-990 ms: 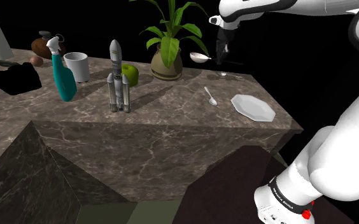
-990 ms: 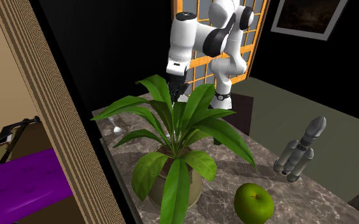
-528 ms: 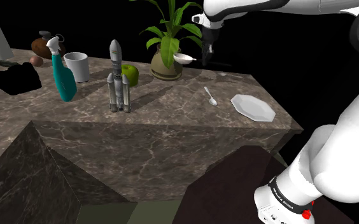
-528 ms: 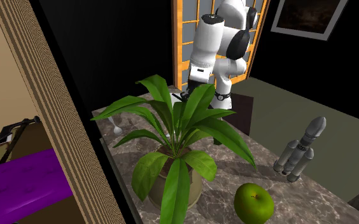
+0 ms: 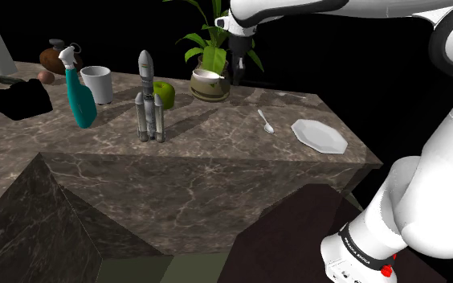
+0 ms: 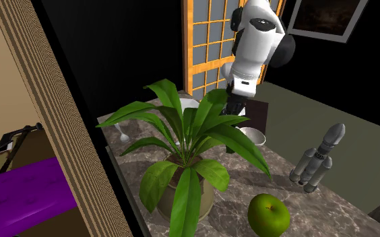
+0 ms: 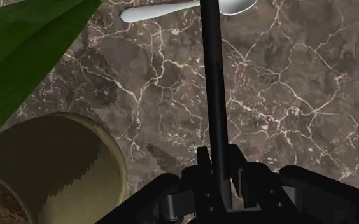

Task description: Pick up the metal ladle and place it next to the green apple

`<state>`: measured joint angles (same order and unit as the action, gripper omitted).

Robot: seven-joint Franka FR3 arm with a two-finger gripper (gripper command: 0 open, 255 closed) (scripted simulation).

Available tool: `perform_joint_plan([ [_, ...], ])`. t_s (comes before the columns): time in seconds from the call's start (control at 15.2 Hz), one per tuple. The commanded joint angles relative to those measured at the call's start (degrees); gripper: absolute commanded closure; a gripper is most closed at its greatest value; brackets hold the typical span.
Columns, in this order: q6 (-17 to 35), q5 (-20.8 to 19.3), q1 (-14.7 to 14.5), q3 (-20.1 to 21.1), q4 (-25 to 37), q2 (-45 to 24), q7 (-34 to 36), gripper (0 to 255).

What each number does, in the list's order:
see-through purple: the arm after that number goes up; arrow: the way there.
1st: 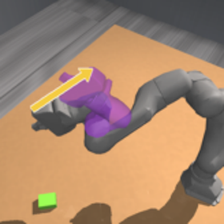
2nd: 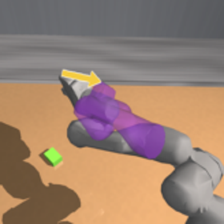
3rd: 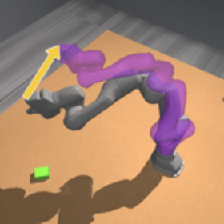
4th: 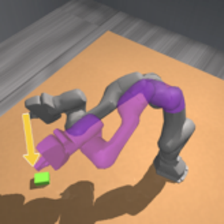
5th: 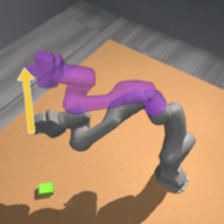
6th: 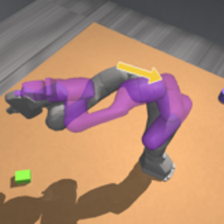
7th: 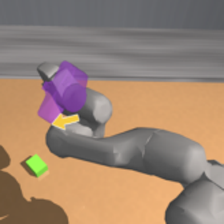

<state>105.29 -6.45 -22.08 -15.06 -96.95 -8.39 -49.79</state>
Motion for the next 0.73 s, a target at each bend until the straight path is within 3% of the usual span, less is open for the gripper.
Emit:
perform_joint_plan([
  [0.0,-1.34,0.28,-1.28,1.03,2.57,-1.57,2.24,255],
  [0.66,-7.84,1.71,-7.12,5.20,18.83,-12.80,11.83,255],
])
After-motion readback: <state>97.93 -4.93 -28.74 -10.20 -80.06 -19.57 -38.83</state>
